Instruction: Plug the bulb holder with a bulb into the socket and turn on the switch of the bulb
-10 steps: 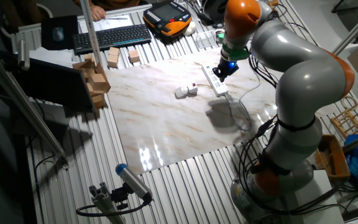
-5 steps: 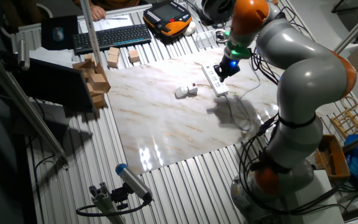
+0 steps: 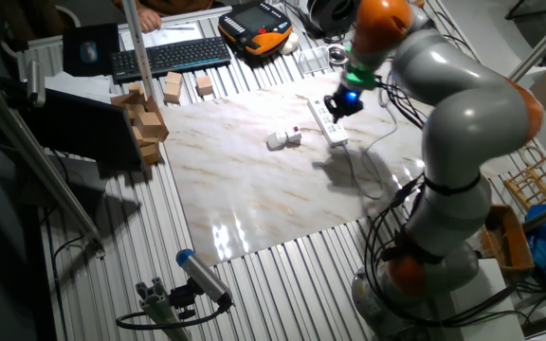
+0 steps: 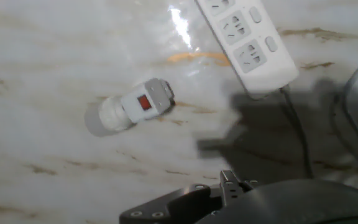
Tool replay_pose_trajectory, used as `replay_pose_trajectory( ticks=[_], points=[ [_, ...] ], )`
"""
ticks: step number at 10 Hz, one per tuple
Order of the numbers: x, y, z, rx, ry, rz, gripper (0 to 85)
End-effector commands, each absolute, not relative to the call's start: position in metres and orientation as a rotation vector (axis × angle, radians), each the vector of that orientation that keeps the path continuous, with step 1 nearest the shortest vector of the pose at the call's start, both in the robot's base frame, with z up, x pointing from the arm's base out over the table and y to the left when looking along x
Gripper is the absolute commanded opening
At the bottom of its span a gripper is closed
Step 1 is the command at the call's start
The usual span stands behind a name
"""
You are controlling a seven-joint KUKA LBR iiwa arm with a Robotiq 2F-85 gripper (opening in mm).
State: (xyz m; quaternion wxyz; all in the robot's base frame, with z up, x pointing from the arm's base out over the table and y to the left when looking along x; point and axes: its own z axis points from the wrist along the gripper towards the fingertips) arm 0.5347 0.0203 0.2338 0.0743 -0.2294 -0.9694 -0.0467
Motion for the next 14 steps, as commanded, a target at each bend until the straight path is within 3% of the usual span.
replay_pose_trajectory(
  ticks=[1,2,3,5,6,14],
  points=[
    [0.552,0.050,0.230,-1.458,-2.639,-0.187,17.0],
    [0.562,0.062,0.220,-1.557,-2.603,-0.160,17.0],
    [0.565,0.071,0.207,-1.657,-2.593,-0.132,34.0],
    [0.568,0.088,0.182,-1.912,-2.550,-0.074,34.0],
    [0.568,0.094,0.172,-2.017,-2.490,-0.077,51.0],
    [0.570,0.092,0.168,-2.314,-2.171,-0.044,51.0]
  ],
)
